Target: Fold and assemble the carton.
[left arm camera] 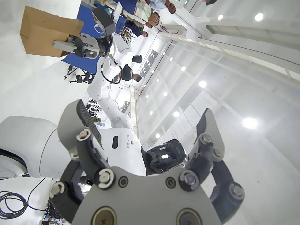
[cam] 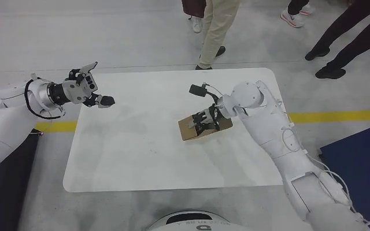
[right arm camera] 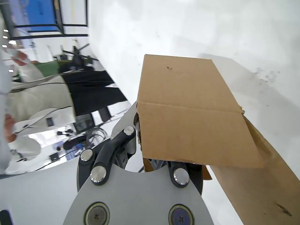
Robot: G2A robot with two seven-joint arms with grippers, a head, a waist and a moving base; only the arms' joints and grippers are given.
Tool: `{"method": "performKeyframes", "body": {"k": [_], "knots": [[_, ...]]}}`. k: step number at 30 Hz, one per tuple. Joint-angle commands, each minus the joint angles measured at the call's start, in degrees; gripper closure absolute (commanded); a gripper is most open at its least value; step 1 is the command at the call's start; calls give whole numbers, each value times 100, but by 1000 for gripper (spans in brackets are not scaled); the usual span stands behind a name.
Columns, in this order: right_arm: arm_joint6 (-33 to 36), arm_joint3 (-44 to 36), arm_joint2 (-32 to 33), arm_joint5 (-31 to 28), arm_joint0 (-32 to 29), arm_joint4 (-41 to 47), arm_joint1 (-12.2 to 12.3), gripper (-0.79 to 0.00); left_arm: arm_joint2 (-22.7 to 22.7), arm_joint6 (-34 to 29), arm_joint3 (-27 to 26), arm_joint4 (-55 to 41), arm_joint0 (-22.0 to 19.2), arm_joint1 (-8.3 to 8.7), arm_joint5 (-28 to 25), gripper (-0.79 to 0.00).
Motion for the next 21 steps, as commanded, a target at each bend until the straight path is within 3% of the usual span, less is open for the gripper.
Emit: {"method": "performKeyframes", "body": {"k": [1, 5, 6, 8, 21], "knots": [[23, 13, -270, 29, 120, -380, -24, 0, 0, 0, 0, 0, 1, 0, 0, -785], [36, 149, -759, 91, 280, -662, -116, -12, 0, 0, 0, 0, 1, 0, 0, -785], [49, 184, -850, 77, 324, -702, -136, -234, 0, 0, 0, 0, 1, 0, 0, -785], [20, 209, -965, 50, 416, -747, -168, -785, 0, 0, 0, 0, 1, 0, 0, -785], [-70, -871, -947, -5, 552, -1326, -81, -785, 0, 0, 0, 0, 1, 0, 0, -785]]}}
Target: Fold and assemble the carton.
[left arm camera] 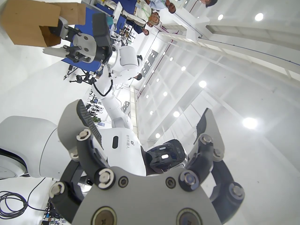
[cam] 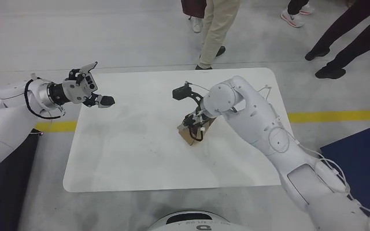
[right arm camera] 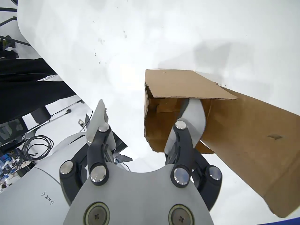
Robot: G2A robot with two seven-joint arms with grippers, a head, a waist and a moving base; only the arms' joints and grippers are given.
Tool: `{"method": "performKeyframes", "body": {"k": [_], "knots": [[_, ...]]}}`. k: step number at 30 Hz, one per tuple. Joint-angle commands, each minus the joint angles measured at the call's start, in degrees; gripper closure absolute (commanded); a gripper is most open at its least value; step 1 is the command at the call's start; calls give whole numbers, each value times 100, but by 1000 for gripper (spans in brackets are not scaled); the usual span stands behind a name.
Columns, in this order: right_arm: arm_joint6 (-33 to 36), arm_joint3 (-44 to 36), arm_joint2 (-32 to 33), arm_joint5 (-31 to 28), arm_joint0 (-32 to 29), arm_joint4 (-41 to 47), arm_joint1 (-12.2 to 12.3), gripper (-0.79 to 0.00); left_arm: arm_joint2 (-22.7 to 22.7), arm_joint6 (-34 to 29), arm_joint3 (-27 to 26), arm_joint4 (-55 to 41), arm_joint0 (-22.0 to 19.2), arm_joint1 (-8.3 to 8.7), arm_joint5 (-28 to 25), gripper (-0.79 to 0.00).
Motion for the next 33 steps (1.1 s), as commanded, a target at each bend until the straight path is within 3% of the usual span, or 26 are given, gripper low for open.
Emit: {"method": "performKeyframes", "body": {"k": [1, 8, 13, 17, 23, 27, 33], "knots": [[-109, -309, 144, -52, -37, 33, 36, -785, 0, 0, 0, 0, 0, 0, 0, -785], [-627, -1691, 1145, -423, -667, -108, 320, -785, 0, 0, 0, 0, 0, 0, 0, -785], [-1294, -2753, 2350, -872, -1679, 58, 556, -785, 0, 0, 0, 0, 0, 0, 0, -785], [-1741, -3140, 3167, -1199, -2584, 314, 687, -785, 0, 0, 0, 0, 0, 0, 0, -785], [-2323, -2500, 3373, -1566, -3501, 684, 743, -751, 0, 0, 0, 0, 0, 0, 0, -785], [-2993, -1821, 3064, -1751, -3575, 477, 713, -717, 0, 0, 0, 0, 0, 0, 0, -785], [-3213, -1467, 2826, -1953, -3538, 620, 704, -606, 0, 0, 0, 0, 0, 0, 0, -785]]}}
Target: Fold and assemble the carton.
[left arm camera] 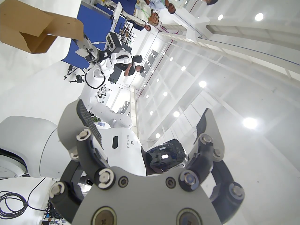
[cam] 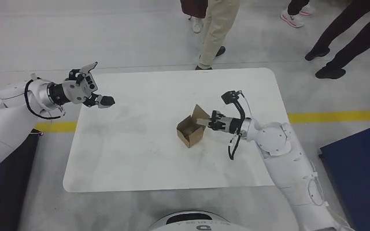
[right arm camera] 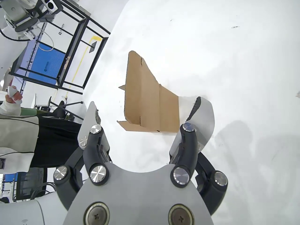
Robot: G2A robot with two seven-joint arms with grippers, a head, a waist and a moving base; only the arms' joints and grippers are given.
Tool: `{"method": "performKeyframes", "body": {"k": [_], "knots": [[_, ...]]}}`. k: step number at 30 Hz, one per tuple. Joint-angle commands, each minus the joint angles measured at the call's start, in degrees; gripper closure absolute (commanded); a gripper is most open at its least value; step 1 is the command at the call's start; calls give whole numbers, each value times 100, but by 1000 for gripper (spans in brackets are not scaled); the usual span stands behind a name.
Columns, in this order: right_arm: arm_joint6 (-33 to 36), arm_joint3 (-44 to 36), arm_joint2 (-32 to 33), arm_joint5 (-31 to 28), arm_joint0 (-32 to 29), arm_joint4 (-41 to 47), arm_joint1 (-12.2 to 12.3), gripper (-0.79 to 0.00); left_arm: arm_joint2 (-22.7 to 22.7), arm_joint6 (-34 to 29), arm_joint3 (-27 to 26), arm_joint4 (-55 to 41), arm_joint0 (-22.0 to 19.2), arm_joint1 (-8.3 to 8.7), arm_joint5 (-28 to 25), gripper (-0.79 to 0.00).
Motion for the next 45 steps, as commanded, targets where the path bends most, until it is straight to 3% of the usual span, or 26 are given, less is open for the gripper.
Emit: {"method": "performKeyframes", "body": {"k": [1, 3, 4, 5, 21, 22, 23, 24, 30, 41, 45], "knots": [[-22, 68, -52, -18, 58, -70, 4, -369, 0, 0, 0, 0, 0, 0, 0, -785], [-96, 164, -116, -18, 179, -391, 12, -175, 0, 0, 0, 0, 0, 0, 0, -785], [-140, 212, -166, -21, 236, -491, 10, -43, 0, 0, 0, 0, 0, 0, 0, -785], [-157, 264, -216, -42, 297, -518, 6, 0, 0, 0, 0, 0, 0, 0, 0, -785], [-508, 1537, -1338, -1294, 2127, -1437, -159, 0, 0, 0, 0, 0, 0, 0, 0, -785], [-552, 1617, -1433, -1298, 2204, -1502, -180, -179, 0, 0, 0, 0, 0, 0, 0, -785], [-586, 1682, -1516, -1294, 2272, -1504, -202, -573, 0, 0, 0, 0, 0, 0, 0, -785], [-659, 1711, -1577, -1295, 2333, -1515, -221, -785, 0, 0, 0, 0, 0, 0, 0, -785], [-1276, 1374, -1417, -1374, 2099, -1603, -180, -785, 0, 0, 0, 0, 0, 0, 0, -785], [-2979, -430, 138, -1644, -194, -1023, 131, -785, 0, 0, 0, 0, 0, 0, 0, -785], [-3015, -459, 192, -1679, -321, -874, 139, -785, 0, 0, 0, 0, 0, 0, 0, -785]]}}
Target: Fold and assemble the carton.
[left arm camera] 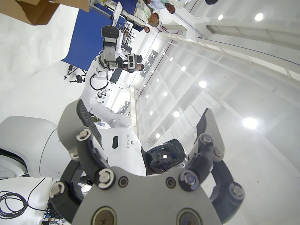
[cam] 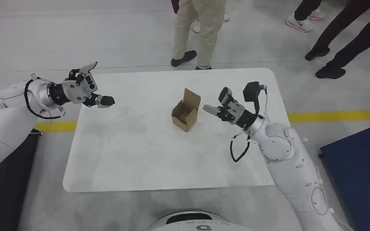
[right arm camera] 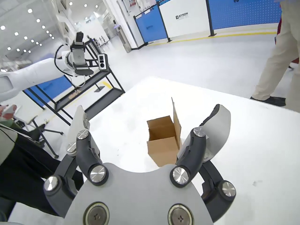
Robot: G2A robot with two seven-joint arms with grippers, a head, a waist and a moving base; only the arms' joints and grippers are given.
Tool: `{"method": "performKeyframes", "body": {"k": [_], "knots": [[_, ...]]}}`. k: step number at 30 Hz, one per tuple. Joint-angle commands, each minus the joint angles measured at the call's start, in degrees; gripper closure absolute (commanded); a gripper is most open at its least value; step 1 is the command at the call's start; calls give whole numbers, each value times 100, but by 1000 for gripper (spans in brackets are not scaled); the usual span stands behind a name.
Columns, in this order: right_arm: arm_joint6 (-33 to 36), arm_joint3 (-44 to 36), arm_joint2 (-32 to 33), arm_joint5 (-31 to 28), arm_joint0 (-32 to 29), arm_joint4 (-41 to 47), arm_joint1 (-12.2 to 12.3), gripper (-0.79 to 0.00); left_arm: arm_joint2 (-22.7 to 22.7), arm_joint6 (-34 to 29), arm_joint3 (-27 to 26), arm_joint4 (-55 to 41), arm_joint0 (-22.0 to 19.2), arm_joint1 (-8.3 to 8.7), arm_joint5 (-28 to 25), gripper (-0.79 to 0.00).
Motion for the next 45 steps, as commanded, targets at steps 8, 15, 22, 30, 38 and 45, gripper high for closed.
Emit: {"method": "performKeyframes", "body": {"k": [8, 15, 22, 30, 38, 45], "knots": [[10, 7, -9, 4, 38, -62, -1, -785, 0, 0, 0, 0, 0, 0, 0, -785], [346, 301, -273, -952, 53, -542, 42, -785, -61, 1272, -808, 1222, -91, -153, -957, -785], [-595, 357, -528, -909, -104, -2378, 26, -785, 284, 1926, -655, 3114, -294, -684, -2111, -785], [-909, 383, -997, 97, -130, -3168, -57, -785, 738, 1656, 617, 3148, -479, -1570, -2278, -785], [-909, 383, -997, 97, -130, -3168, -57, -785, 738, 1656, 617, 3148, -479, -1570, -2278, -785], [-1252, 736, -1184, 11, 5, -3279, -88, -785, 757, 2775, 658, 3798, -75, -1761, -3556, -785]]}}
